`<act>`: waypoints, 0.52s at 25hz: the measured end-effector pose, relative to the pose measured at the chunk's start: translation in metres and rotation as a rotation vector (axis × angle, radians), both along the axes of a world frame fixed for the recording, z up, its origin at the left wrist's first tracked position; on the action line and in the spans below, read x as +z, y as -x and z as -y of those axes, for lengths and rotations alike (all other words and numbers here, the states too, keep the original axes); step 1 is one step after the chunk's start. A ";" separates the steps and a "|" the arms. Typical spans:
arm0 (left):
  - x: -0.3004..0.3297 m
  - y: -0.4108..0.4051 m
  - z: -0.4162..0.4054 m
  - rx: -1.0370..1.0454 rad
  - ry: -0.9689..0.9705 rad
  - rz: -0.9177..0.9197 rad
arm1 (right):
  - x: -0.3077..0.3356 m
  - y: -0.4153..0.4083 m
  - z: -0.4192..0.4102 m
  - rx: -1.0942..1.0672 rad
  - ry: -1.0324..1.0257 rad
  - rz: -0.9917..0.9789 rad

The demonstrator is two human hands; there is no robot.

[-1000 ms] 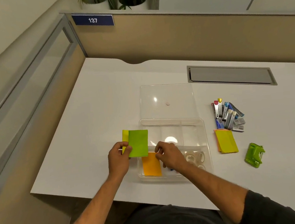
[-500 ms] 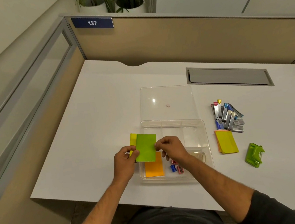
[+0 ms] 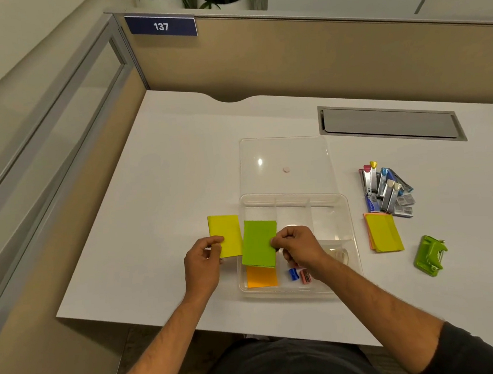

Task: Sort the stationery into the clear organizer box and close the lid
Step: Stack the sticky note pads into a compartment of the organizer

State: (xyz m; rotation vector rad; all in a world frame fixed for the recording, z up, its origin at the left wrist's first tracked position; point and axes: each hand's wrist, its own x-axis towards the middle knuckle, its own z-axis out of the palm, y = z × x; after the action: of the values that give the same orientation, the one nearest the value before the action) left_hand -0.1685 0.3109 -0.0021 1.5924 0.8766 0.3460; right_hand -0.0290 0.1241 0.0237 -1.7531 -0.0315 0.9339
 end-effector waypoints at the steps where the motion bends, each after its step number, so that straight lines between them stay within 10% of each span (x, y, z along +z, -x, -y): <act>1: 0.000 0.001 -0.002 0.005 -0.012 0.006 | -0.002 0.000 0.004 0.020 0.038 0.012; 13: 0.010 -0.001 -0.002 0.027 0.061 -0.012 | -0.026 0.016 -0.012 0.305 0.413 0.278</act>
State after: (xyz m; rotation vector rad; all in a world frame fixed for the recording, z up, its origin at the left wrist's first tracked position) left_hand -0.1677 0.3125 0.0074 1.5290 0.9103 0.3255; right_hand -0.0452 0.1360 -0.0020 -2.2992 -0.3132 0.9520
